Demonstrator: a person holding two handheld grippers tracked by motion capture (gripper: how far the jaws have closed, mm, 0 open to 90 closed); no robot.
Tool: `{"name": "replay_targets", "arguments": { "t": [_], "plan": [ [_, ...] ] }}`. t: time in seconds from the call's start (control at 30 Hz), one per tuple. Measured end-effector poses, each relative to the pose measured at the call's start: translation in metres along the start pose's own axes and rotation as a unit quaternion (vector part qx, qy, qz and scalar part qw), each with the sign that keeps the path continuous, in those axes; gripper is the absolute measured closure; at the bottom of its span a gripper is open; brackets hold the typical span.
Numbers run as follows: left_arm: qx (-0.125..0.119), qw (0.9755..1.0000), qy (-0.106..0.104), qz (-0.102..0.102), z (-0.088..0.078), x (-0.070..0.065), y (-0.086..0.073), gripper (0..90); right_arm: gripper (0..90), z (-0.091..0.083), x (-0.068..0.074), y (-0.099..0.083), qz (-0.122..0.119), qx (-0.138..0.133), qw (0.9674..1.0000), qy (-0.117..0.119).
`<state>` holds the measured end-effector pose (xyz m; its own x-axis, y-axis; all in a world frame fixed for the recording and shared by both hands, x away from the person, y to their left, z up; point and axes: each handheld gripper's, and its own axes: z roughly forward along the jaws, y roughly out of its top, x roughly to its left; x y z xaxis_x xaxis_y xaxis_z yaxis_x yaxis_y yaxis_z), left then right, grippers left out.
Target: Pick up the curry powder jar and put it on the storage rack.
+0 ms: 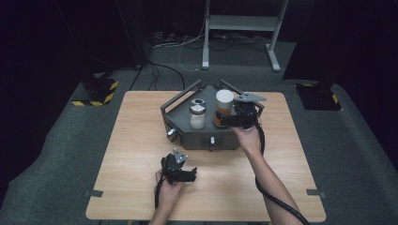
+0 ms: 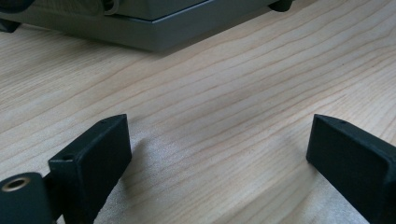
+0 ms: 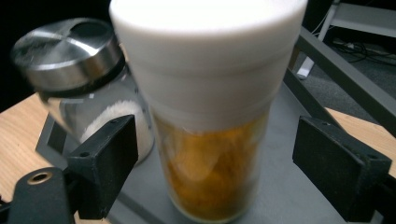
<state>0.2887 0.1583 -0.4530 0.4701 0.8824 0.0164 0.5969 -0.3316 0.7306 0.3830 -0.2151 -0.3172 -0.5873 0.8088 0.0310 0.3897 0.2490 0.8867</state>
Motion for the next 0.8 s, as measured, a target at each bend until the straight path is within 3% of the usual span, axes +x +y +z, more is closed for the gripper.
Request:
{"name": "replay_targets", "arguments": {
  "t": [0.2,0.4,0.8],
  "plan": [
    [-0.001,1.0,0.0,0.0,0.0,0.0,0.0,6.7,13.9,-0.009,-0.003,-0.01,-0.006,-0.002,1.0,0.006],
    [-0.001,1.0,0.0,0.0,0.0,0.0,0.0,6.6,15.4,-0.019,-0.01,-0.02,0.004,-0.002,0.9999,0.016],
    [-0.001,1.0,0.0,0.0,0.0,0.0,0.0,6.6,14.6,-0.036,-0.014,-0.042,0.0,-0.005,0.9999,0.016]
  ]
}}
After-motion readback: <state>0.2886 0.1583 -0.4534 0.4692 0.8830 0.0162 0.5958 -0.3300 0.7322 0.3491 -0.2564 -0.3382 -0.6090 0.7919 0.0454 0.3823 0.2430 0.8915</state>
